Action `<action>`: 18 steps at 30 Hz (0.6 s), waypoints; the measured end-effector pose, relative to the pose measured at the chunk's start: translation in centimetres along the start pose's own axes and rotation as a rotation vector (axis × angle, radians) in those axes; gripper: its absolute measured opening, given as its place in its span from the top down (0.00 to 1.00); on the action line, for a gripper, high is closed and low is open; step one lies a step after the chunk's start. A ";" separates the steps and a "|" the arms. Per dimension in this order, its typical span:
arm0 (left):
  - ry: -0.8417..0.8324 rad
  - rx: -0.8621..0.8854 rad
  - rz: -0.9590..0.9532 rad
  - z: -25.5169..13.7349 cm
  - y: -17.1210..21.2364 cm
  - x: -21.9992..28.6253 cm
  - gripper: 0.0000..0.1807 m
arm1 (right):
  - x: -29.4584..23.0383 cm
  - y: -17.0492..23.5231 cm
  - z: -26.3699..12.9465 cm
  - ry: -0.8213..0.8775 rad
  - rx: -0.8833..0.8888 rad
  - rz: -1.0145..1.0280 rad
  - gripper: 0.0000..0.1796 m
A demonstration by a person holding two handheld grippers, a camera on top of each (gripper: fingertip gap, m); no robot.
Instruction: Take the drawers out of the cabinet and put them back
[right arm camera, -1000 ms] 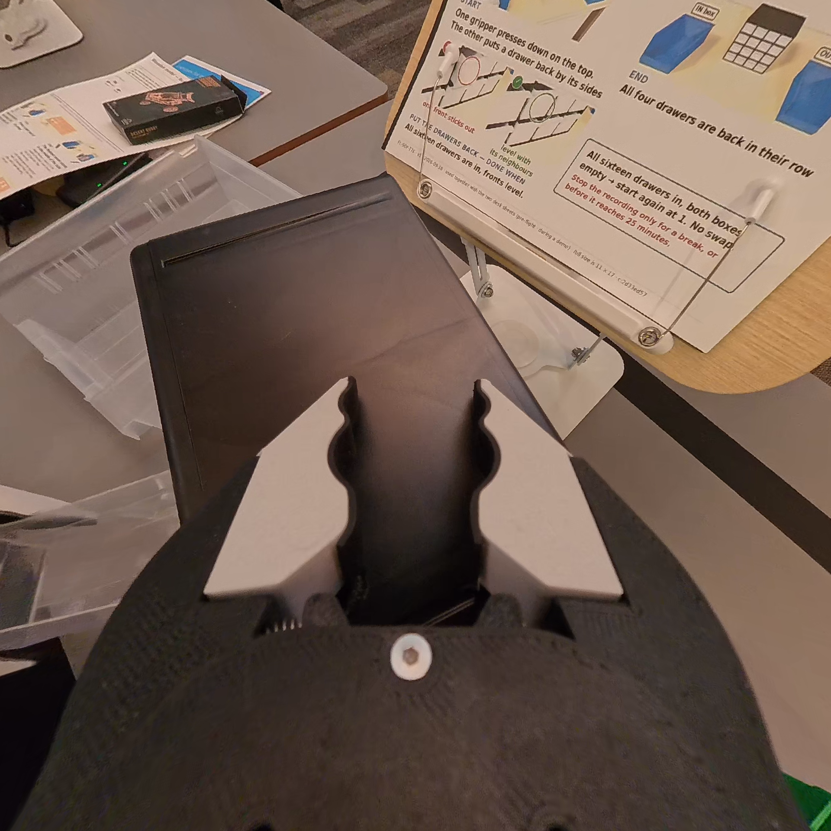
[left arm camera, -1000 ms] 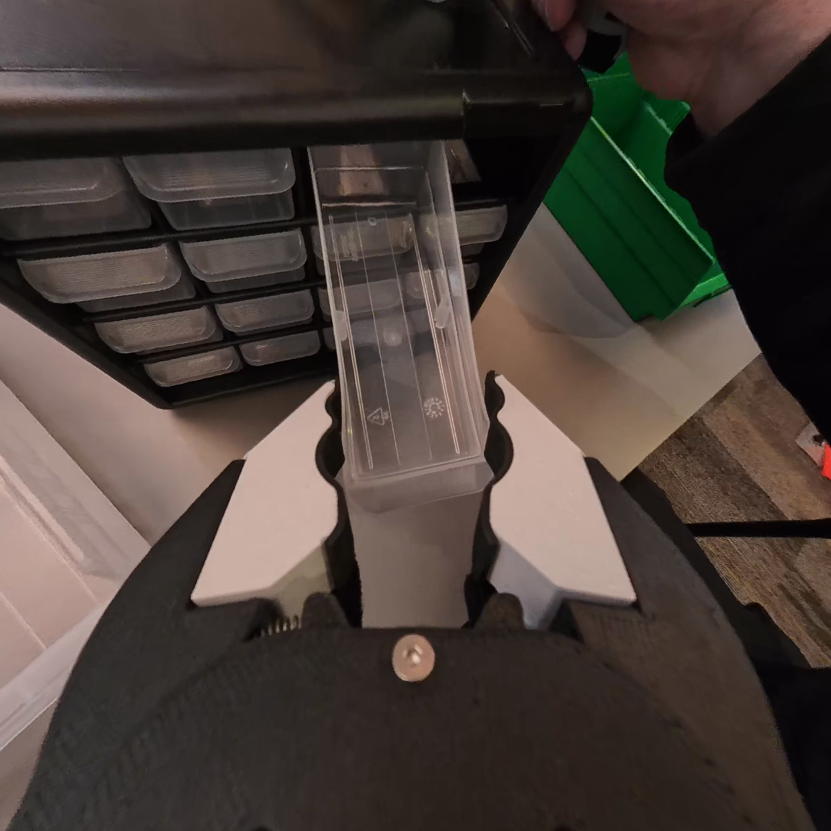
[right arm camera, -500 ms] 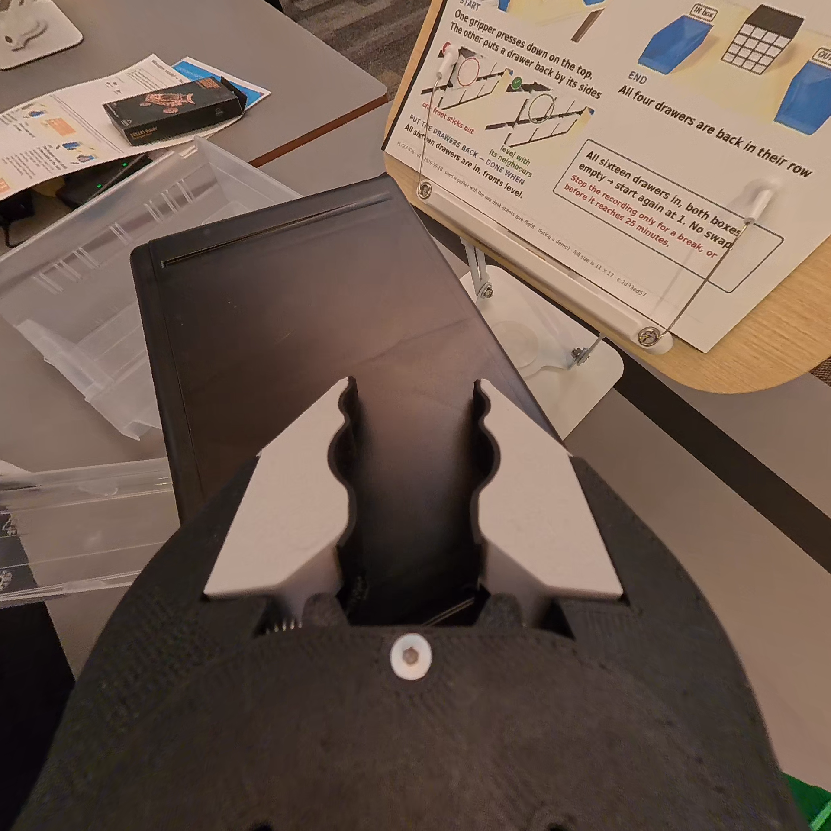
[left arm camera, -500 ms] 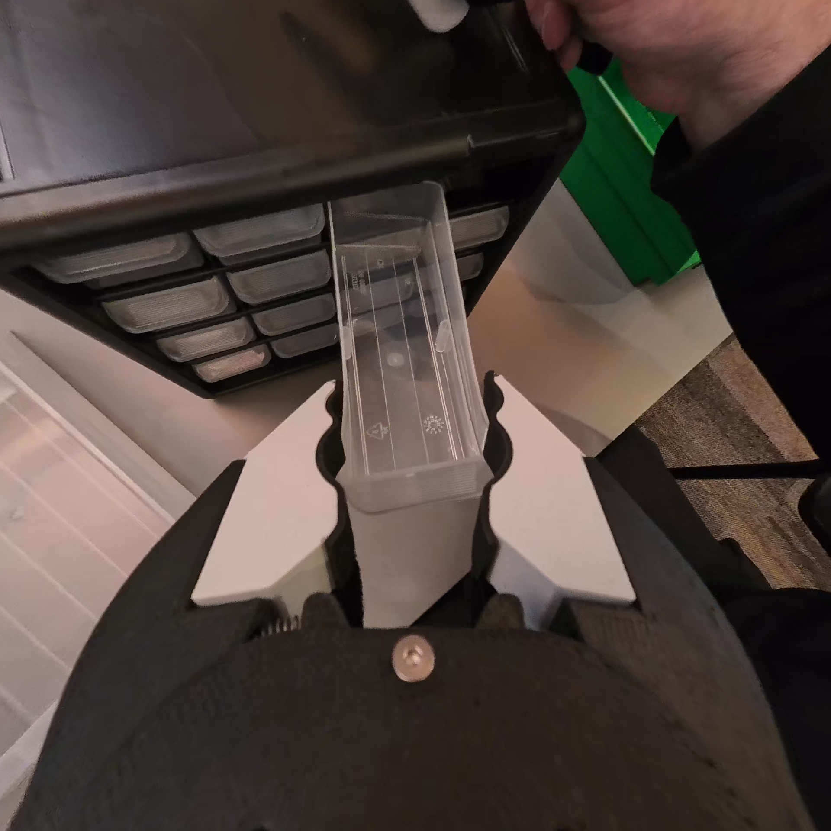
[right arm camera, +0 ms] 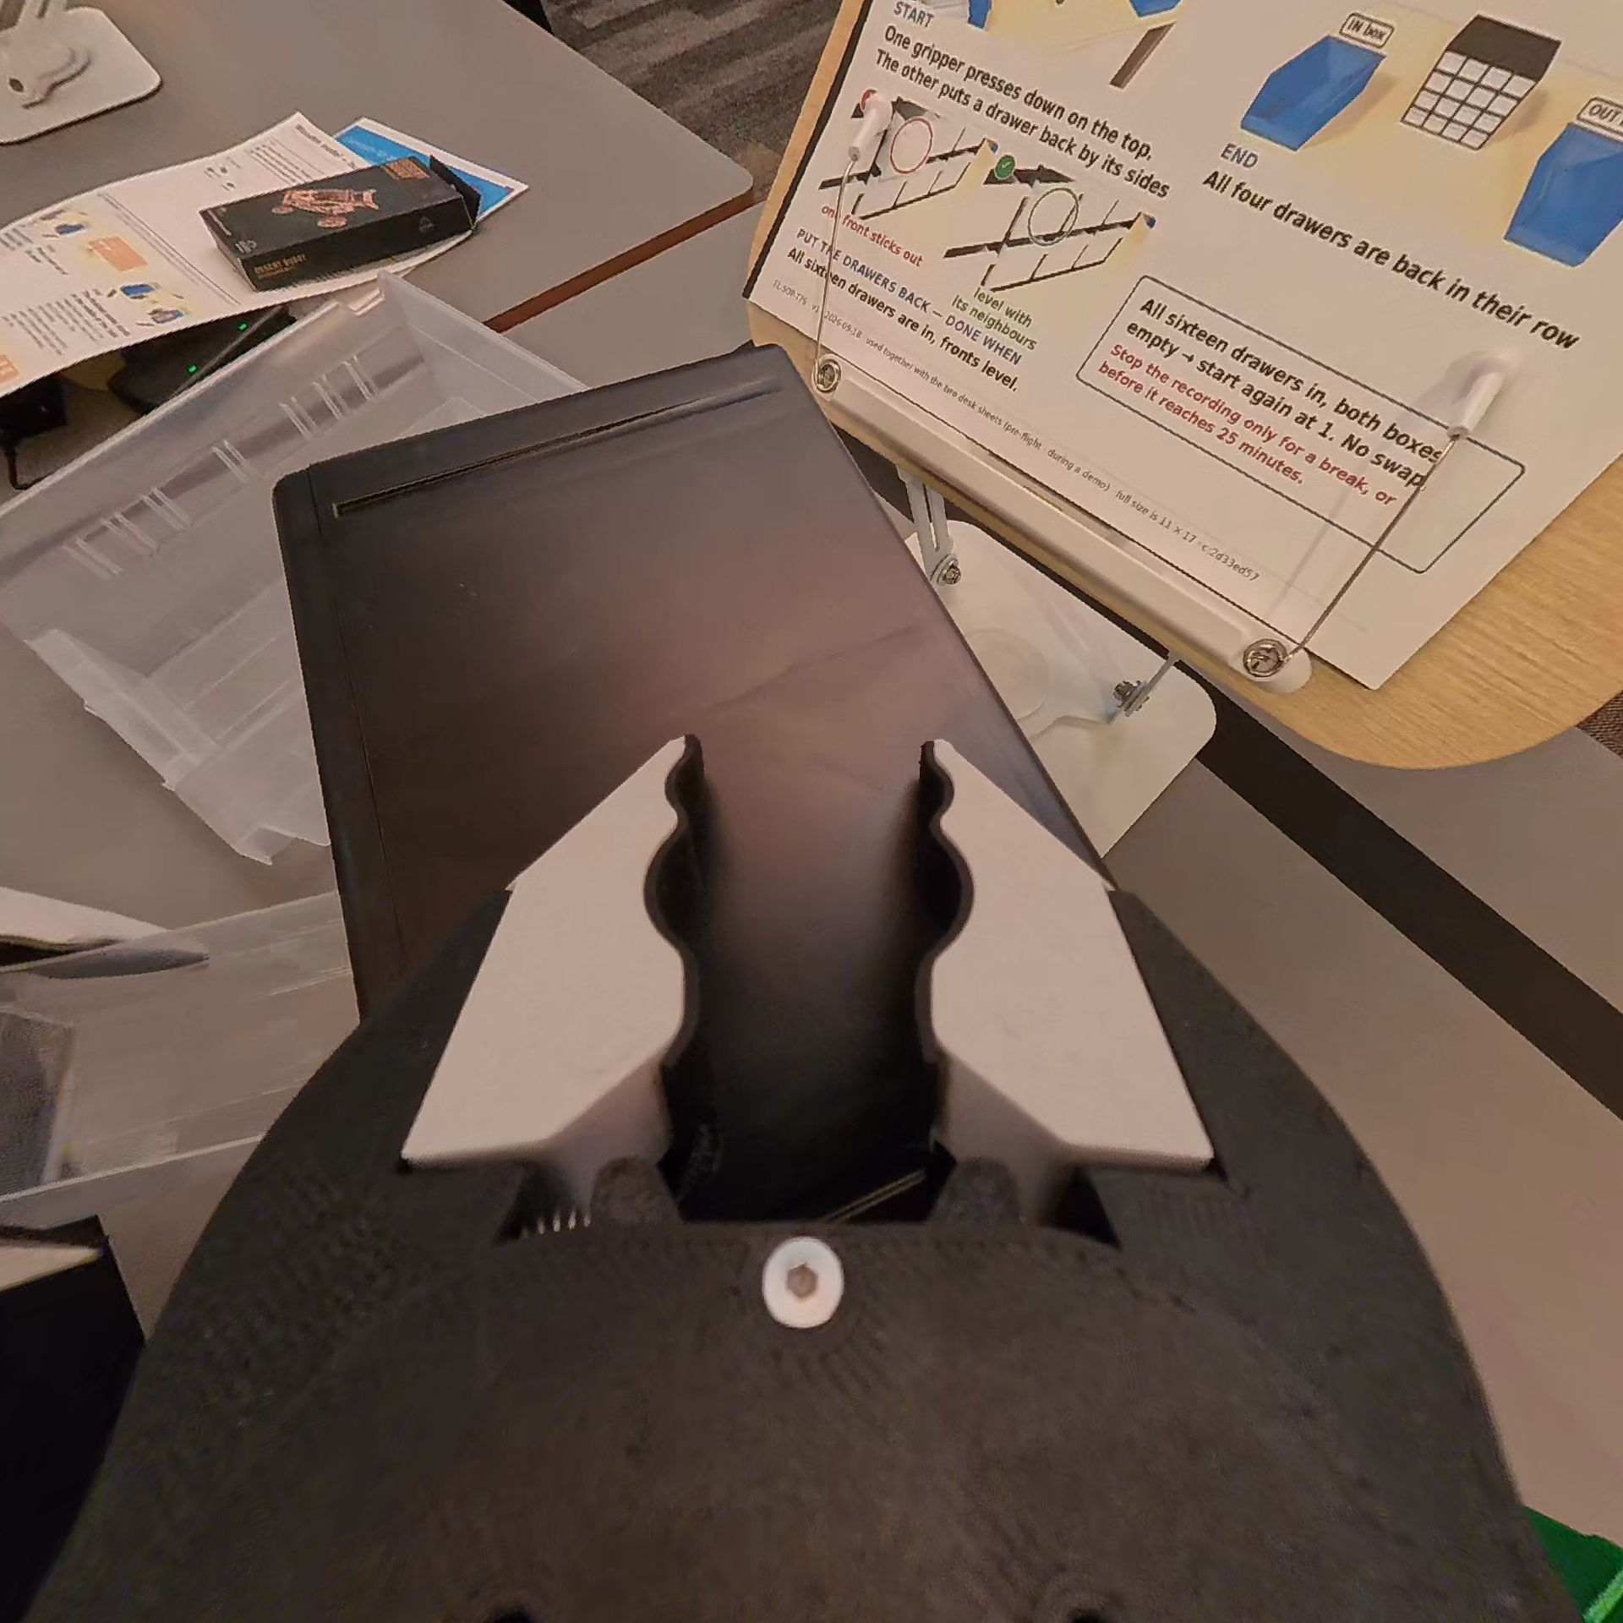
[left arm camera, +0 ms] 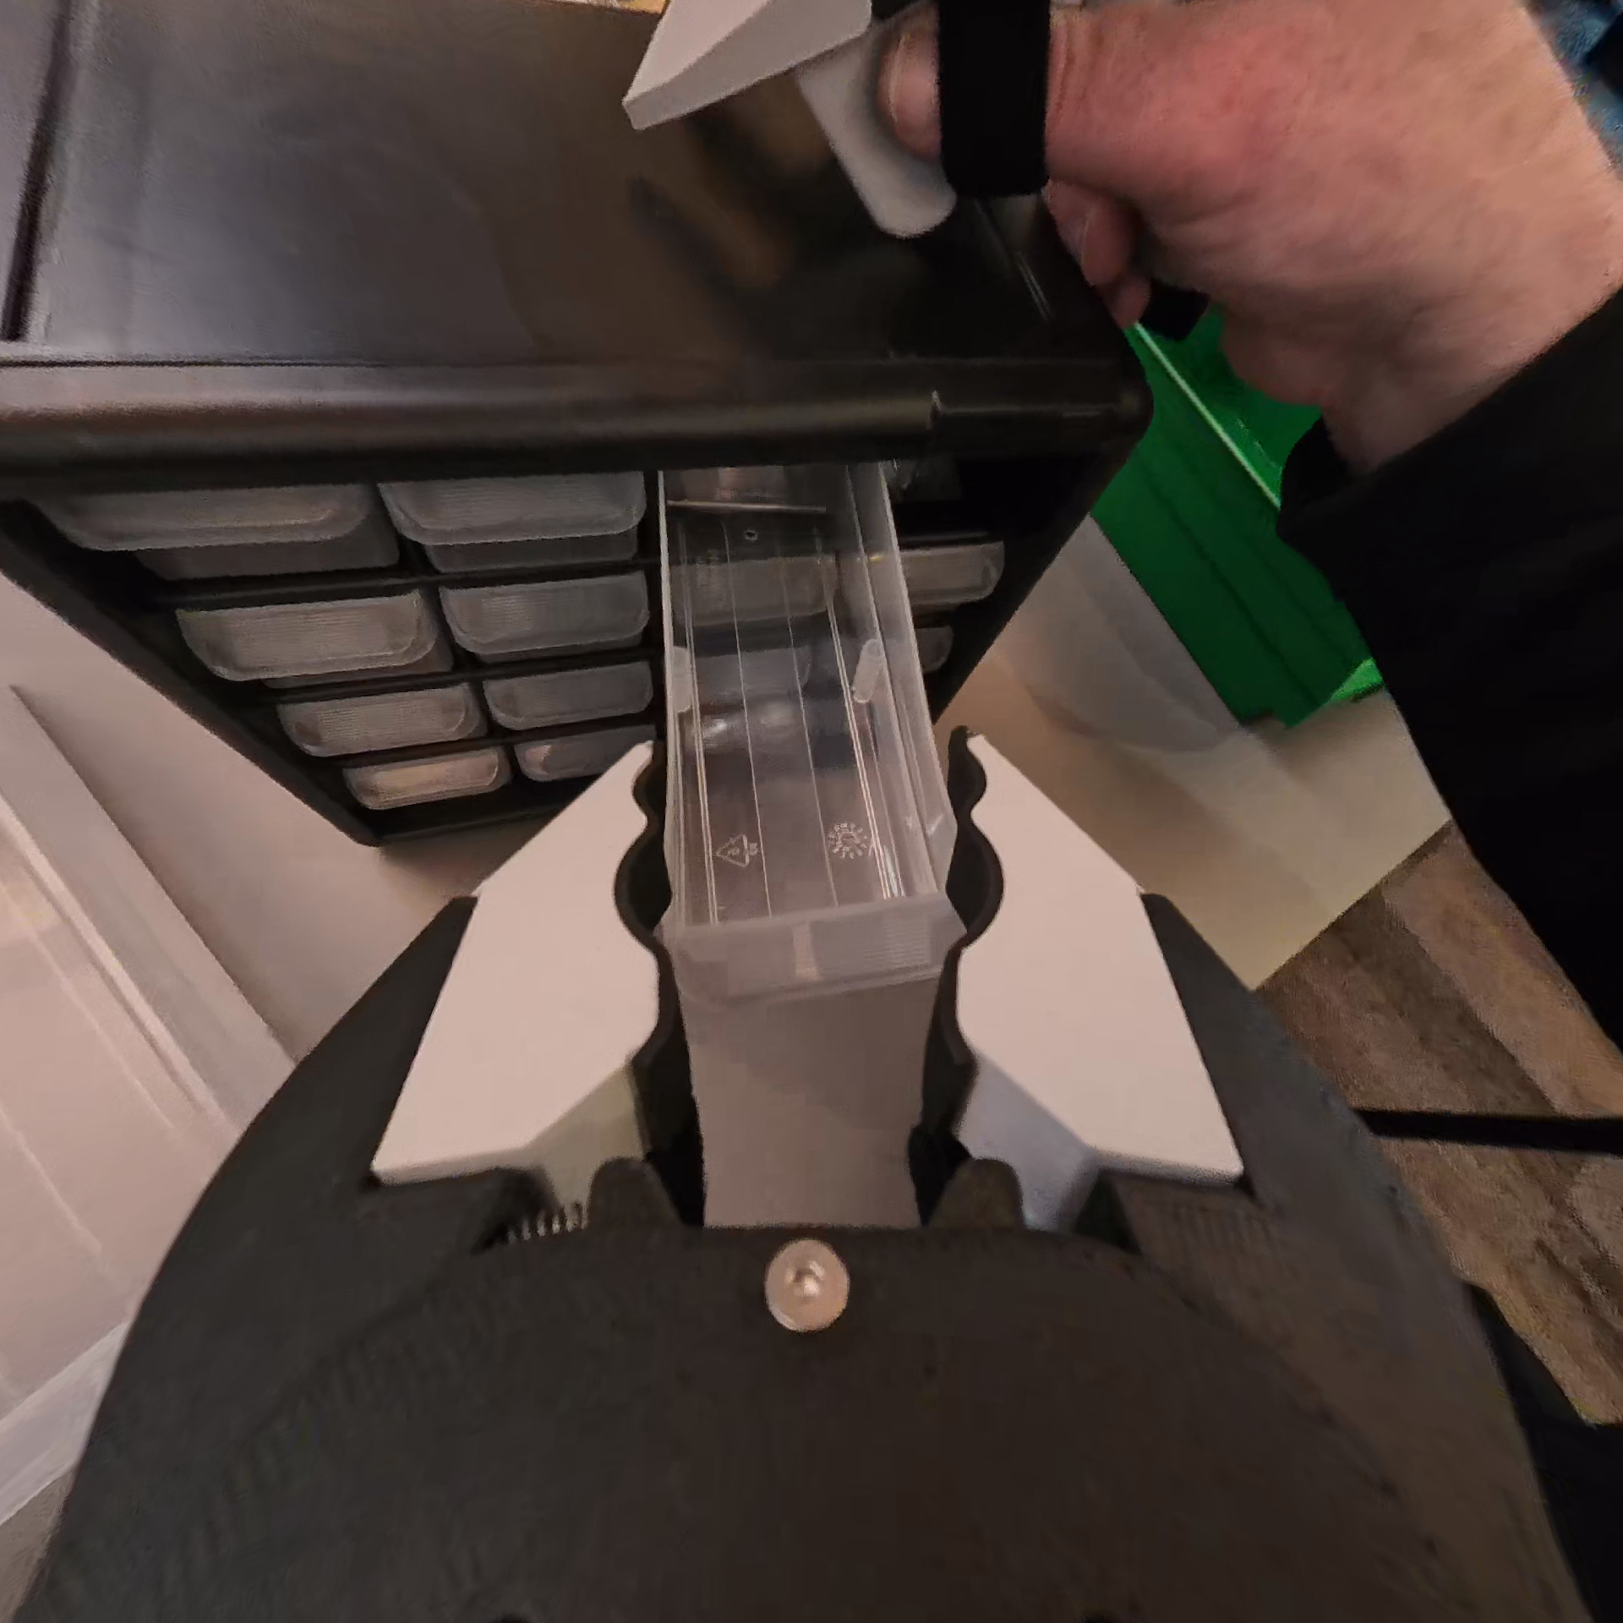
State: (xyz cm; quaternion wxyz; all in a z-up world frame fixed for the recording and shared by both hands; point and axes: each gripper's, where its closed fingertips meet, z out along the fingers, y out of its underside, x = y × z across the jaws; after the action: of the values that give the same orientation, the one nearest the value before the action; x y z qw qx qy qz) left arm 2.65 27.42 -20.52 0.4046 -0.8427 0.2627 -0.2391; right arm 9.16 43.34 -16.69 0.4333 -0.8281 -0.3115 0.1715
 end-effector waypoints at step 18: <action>0.079 0.049 0.475 1.6 0.6 0.2 0.39 | 0.0 0.0 0.0 -0.003 0.003 -0.001 0.73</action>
State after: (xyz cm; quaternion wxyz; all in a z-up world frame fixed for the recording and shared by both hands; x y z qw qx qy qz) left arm 3.60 27.87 -21.81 0.4592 -0.7373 0.4631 -0.1764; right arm 9.15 43.31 -16.67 0.4340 -0.8270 -0.3126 0.1730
